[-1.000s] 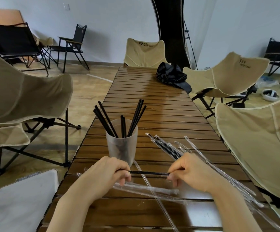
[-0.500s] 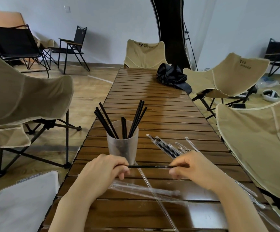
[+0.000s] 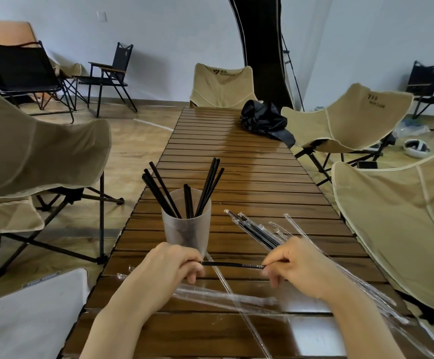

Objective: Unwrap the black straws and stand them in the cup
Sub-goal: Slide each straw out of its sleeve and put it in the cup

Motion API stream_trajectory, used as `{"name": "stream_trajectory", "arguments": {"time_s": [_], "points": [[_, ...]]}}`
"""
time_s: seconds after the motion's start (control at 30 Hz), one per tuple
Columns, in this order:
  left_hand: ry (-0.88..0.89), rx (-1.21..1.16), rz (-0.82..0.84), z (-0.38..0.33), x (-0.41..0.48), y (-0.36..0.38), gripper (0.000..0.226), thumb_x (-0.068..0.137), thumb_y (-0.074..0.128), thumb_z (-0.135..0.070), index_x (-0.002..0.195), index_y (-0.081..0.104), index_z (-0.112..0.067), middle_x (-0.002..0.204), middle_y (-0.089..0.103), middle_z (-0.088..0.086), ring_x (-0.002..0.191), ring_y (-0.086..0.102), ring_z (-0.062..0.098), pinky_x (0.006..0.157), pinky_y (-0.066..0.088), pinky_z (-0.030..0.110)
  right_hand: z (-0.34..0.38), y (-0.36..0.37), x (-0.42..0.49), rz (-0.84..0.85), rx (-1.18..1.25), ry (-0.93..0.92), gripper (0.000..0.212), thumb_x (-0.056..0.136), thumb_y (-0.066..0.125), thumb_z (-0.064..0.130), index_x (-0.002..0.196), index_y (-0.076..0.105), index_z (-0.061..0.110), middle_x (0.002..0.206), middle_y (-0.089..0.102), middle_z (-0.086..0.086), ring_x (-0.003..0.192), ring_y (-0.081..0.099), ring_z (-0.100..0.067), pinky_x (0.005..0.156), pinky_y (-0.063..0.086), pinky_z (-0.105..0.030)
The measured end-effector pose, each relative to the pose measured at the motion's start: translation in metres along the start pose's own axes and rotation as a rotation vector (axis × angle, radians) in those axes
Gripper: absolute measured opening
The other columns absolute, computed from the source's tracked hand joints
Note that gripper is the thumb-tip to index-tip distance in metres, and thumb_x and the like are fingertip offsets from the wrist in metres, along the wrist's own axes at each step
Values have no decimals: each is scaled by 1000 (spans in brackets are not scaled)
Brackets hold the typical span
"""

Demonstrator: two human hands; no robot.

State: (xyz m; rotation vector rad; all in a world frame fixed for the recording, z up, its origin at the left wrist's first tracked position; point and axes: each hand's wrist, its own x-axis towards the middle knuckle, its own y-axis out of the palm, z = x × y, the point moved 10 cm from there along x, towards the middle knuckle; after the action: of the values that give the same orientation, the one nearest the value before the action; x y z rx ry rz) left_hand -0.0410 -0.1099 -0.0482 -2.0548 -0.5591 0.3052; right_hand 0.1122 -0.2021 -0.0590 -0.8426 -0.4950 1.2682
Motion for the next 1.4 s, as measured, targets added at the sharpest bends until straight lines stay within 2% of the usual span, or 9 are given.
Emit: {"name": "stream_trajectory", "arguments": {"time_s": [0.1, 0.23, 0.47, 0.6, 0.77, 0.93, 1.17, 1.3, 1.4], "points": [[-40, 7, 109, -4, 4, 8, 23, 99, 47, -20, 111, 65, -11, 102, 69, 5, 96, 63, 8, 75, 35, 0, 3, 3, 2, -9, -12, 1, 36, 88, 65, 20, 53, 66, 29, 57, 67, 8, 51, 55, -2, 59, 49, -17], [-67, 45, 131, -2, 5, 11, 26, 100, 45, -22, 114, 64, -10, 107, 69, 5, 101, 63, 9, 85, 38, 9, 8, 11, 4, 14, -37, 1, 38, 89, 64, 21, 53, 63, 33, 57, 65, 9, 56, 59, -3, 65, 51, -17], [-76, -54, -49, 15, -10, -2, 22, 96, 50, -29, 82, 66, -34, 71, 65, -14, 78, 59, -9, 70, 42, 6, 14, 8, 4, 32, 83, -14, 9, 87, 67, 24, 81, 73, 28, 69, 70, 11, 64, 64, 1, 62, 49, -13], [-84, -62, -60, 26, -12, -7, 26, 95, 52, -30, 73, 63, -39, 68, 65, -16, 76, 61, -6, 69, 45, 11, 4, 1, 1, 14, 81, 12, 22, 89, 64, 20, 72, 71, 32, 71, 71, 13, 66, 66, 2, 65, 46, -10], [-44, -61, -48, 21, -12, -6, 24, 96, 52, -26, 79, 66, -36, 67, 63, -16, 78, 60, -8, 71, 42, 6, 6, 0, 3, -11, 49, -8, 40, 88, 64, 15, 54, 65, 35, 63, 69, 12, 61, 65, -1, 64, 45, -9], [-15, -54, -49, 16, -10, -4, 21, 95, 53, -24, 80, 65, -33, 68, 63, -15, 79, 59, -9, 72, 41, 4, 9, 2, 3, -22, 12, -13, 37, 88, 65, 18, 55, 65, 34, 60, 68, 14, 57, 63, 1, 59, 45, -8], [-15, -24, -45, 12, -7, -2, 20, 95, 53, -24, 84, 70, -26, 68, 63, -14, 77, 59, -8, 70, 38, 2, 16, 5, 5, -38, 27, -15, 27, 88, 64, 18, 63, 72, 17, 61, 68, 7, 54, 60, 1, 58, 46, -11], [-47, -62, 54, 13, -7, 17, 20, 94, 55, -28, 79, 68, -30, 71, 66, -12, 73, 60, -5, 71, 42, 5, 22, 0, 5, -50, 59, -22, 18, 88, 64, 15, 73, 76, 18, 60, 68, 10, 56, 63, 0, 58, 50, -12], [-69, -102, 29, 18, -8, 13, 23, 94, 54, -29, 76, 67, -35, 70, 66, -18, 77, 61, -6, 73, 43, 6, 20, -1, 1, -14, 59, -7, 7, 85, 69, 22, 87, 75, 26, 64, 69, 11, 63, 66, 1, 63, 51, -13]]}}
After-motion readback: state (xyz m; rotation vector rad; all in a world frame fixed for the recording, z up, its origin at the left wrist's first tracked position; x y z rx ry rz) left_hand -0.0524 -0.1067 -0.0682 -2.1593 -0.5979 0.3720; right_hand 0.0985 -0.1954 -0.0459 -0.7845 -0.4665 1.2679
